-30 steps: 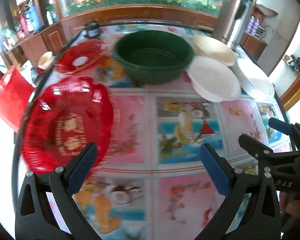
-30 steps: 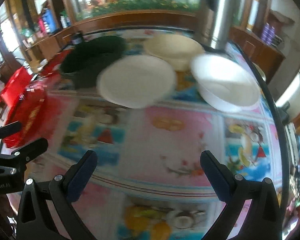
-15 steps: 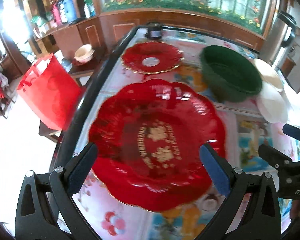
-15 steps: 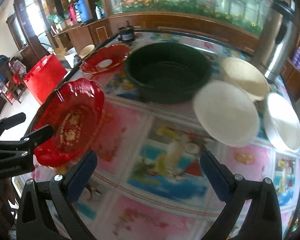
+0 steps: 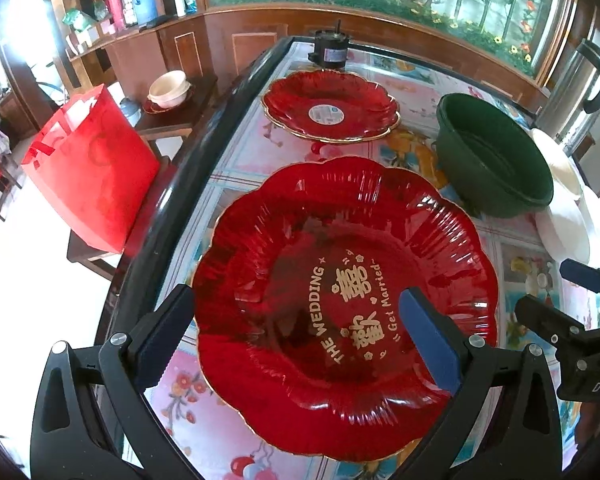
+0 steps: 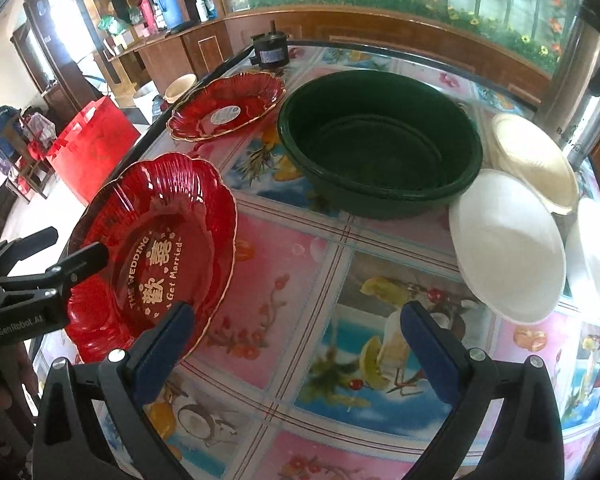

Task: Organize plates and bowls
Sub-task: 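Close both tools on the rim of the large red wedding plate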

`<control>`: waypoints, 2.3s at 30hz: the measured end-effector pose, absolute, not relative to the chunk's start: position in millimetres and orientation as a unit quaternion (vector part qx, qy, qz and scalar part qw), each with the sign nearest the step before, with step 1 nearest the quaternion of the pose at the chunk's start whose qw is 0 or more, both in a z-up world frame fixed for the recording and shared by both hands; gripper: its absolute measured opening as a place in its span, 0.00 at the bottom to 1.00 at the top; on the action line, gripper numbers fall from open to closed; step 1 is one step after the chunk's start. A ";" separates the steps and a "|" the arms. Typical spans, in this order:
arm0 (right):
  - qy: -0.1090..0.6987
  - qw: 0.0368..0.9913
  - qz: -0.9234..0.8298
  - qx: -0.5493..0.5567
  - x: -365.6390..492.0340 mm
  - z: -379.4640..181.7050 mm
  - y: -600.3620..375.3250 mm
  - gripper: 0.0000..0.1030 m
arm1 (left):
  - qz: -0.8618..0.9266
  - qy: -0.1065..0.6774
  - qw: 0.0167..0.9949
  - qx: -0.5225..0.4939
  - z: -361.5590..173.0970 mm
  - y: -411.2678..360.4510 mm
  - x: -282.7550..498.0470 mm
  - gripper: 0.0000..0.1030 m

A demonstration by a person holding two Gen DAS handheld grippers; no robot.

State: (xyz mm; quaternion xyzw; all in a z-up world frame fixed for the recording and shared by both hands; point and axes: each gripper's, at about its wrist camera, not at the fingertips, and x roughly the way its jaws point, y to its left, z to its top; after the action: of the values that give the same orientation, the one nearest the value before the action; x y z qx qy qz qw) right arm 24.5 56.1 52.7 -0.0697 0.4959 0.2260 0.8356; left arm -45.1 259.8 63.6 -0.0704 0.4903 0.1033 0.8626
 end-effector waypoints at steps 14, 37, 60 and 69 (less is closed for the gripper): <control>0.506 0.831 0.218 -0.074 30.1 49.9 83.2 0.99 | 0.080 0.498 0.859 -0.089 52.1 278.0 -39.7 1.00; 0.529 0.802 0.267 -0.068 50.1 33.9 94.5 0.90 | 0.103 0.505 0.848 -0.120 52.7 284.8 -29.2 1.00; 0.561 0.770 0.296 -0.069 55.9 13.2 103.3 0.22 | 0.127 0.553 0.806 -0.170 21.0 308.1 -36.3 0.20; 0.533 0.786 0.293 -0.112 43.8 20.3 108.1 0.16 | 0.129 0.552 0.805 -0.176 25.0 303.4 -42.2 0.20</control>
State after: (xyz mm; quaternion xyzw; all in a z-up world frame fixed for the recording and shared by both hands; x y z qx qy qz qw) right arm 43.8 108.1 20.3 -0.1120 0.5333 0.2929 0.7857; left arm -42.1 303.4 25.0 -0.1757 0.5521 0.1291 0.8047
